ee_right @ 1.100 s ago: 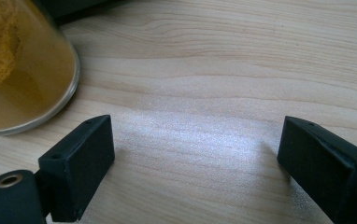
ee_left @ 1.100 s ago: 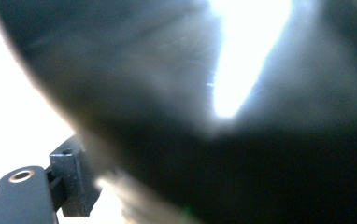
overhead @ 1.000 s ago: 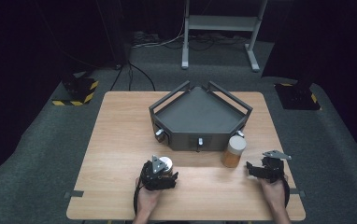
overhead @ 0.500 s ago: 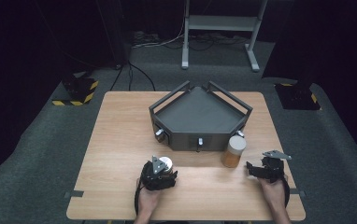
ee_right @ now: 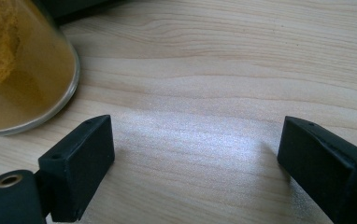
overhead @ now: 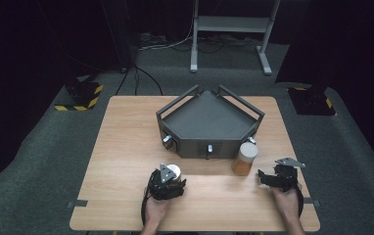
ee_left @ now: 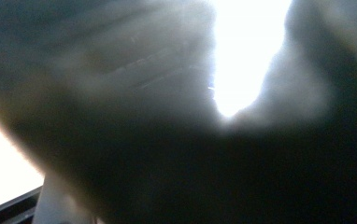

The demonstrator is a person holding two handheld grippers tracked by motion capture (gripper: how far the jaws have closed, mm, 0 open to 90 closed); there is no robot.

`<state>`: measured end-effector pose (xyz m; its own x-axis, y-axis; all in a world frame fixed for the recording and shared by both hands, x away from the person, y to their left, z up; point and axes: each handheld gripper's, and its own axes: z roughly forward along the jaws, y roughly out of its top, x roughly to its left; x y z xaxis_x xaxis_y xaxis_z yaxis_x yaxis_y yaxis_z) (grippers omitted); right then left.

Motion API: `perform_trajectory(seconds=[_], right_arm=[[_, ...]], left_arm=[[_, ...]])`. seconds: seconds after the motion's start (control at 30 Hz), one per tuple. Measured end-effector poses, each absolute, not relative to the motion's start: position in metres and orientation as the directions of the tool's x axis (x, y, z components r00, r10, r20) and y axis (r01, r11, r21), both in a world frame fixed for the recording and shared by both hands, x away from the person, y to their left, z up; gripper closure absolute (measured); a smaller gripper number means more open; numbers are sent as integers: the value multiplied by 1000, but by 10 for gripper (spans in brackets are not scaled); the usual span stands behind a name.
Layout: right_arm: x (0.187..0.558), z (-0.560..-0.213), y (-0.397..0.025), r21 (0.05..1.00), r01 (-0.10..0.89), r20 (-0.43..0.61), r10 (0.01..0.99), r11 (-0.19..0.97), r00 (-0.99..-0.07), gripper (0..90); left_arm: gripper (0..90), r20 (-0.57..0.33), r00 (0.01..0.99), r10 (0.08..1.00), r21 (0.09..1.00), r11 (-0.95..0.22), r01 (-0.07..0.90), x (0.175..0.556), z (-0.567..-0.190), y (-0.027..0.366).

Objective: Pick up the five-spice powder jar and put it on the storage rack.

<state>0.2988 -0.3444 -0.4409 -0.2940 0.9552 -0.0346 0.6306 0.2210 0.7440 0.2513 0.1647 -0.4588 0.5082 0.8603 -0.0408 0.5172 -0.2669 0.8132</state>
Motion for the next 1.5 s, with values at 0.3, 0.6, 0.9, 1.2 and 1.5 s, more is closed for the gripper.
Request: perform_trajectory(seconds=[0.3,0.6,0.9,1.2,1.5], right_arm=[[299,-441,-344,744,631,-34,955,221,-294,109],[299,-441,-344,744,631,-34,955,221,-294,109],[299,-441,-344,744,631,-34,955,221,-294,109],[299,-441,-344,744,631,-34,955,221,-294,109],[299,-441,-344,744,631,-34,955,221,-294,109]], left_arm=[[310,-25,505,863,815,-275,510,250,-459,162],[311,-23,506,863,812,-279,513,250,-457,162],[312,-23,512,859,806,-287,517,250,-453,164],[311,-22,529,848,809,-296,508,253,-447,162],[312,-47,571,820,808,-305,504,259,-435,167]])
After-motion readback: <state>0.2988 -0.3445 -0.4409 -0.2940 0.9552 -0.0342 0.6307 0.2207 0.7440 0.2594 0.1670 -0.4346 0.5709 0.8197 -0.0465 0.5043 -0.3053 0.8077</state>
